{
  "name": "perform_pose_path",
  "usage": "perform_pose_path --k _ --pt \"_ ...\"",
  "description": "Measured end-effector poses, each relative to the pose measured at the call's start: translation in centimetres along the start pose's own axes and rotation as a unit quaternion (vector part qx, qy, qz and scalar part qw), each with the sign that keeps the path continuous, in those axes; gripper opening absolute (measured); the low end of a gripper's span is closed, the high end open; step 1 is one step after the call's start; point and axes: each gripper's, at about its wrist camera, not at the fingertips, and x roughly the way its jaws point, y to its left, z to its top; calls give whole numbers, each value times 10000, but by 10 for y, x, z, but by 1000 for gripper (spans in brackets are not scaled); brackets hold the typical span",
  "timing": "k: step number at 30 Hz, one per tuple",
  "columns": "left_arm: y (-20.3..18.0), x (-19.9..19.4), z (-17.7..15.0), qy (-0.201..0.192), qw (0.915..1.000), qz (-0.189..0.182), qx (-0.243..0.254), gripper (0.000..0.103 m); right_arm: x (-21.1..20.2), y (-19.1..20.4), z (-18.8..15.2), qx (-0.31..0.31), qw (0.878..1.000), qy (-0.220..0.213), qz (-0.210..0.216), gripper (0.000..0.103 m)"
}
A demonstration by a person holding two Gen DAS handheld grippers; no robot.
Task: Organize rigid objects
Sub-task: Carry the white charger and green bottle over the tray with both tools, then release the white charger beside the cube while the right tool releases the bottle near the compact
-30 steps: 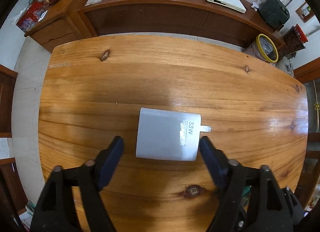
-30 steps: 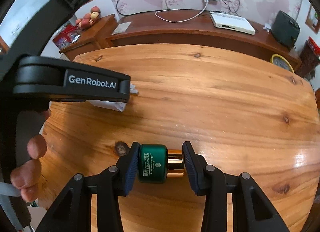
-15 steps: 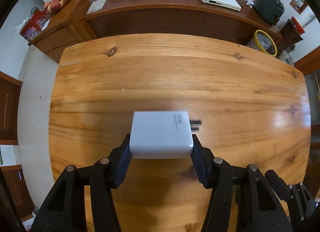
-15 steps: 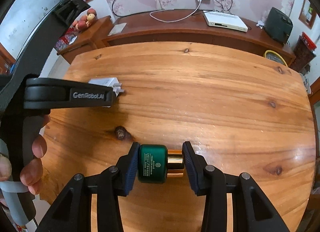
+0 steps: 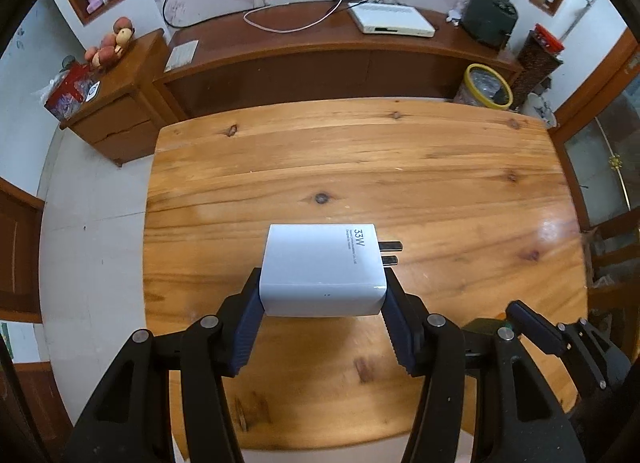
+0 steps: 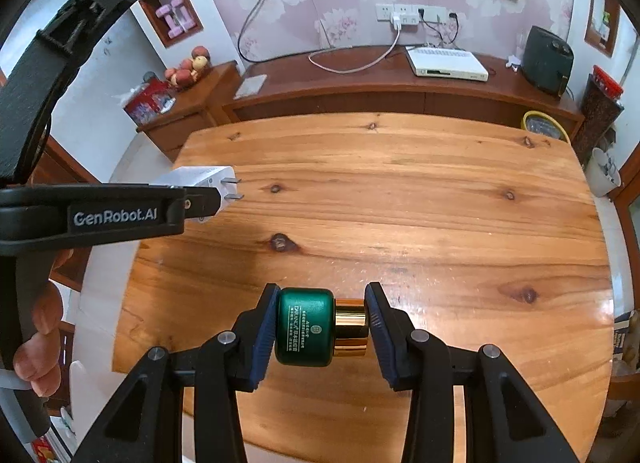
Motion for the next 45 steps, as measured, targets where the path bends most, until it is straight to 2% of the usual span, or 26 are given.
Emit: perform_pose_path --k 12,17,22,28,35,40,45 --pt "-8 -102 -58 -453 9985 -278 123 59 -88 22 -28 -171 9981 -480 342 43" --pt "-2 -136 -94 -515 9981 -318 132 59 -130 43 -54 -413 9958 -600 556 43" --pt "4 -154 -139 -467 9986 -196 151 59 -153 63 -86 -636 9936 -569 738 43" --pt "9 -150 -185 -285 9994 -142 118 59 -156 76 -132 -803 9926 -277 869 43" --pt "3 -122 -235 123 9996 -28 263 59 -124 81 -185 -803 9934 440 688 44" --pt "-5 -95 -260 459 9982 -2 378 59 -107 91 -219 -996 9901 835 530 44" --pt "-6 -68 -275 751 9962 38 441 59 -93 99 -240 -1132 9858 1144 486 44"
